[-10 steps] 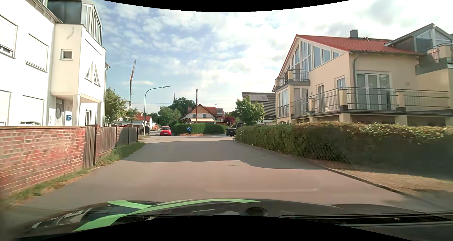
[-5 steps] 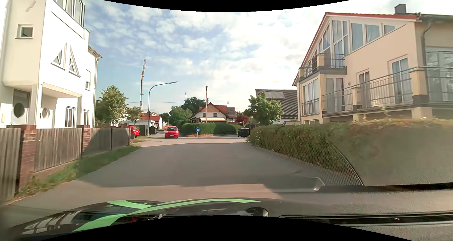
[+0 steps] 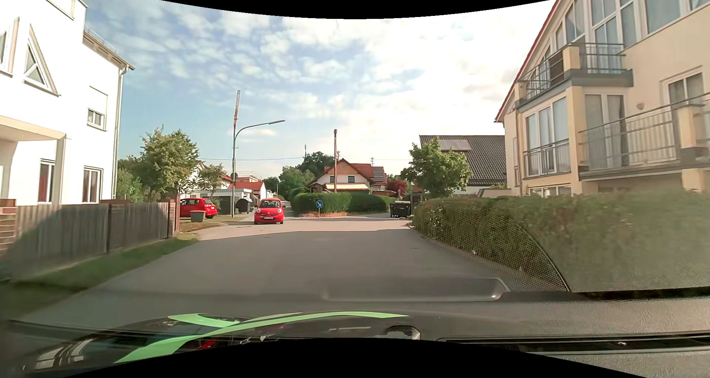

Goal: Follow the waypoints while adhering to traffic rules and regulations

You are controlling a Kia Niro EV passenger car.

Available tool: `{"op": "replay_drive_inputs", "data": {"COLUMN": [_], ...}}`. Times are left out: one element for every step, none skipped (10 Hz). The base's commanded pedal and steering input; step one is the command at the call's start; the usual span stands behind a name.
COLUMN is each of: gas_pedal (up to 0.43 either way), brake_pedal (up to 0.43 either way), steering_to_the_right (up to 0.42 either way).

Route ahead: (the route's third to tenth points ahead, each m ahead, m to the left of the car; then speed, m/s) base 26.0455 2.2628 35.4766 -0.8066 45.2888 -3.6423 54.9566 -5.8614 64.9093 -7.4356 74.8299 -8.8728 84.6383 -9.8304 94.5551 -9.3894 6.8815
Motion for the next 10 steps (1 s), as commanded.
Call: {"op": "replay_drive_inputs", "data": {"gas_pedal": [0.13, 0.118, 0.118, 0.118, 0.118, 0.118, 0.118, 0.118, 0.118, 0.118], "brake_pedal": [0.0, 0.0, 0.0, 0.0, 0.0, 0.0, 0.0, 0.0, 0.0, 0.0], "steering_to_the_right": [-0.058, -0.057, -0.053, -0.048, -0.047, -0.046, -0.045, -0.042, -0.04, -0.039]}}
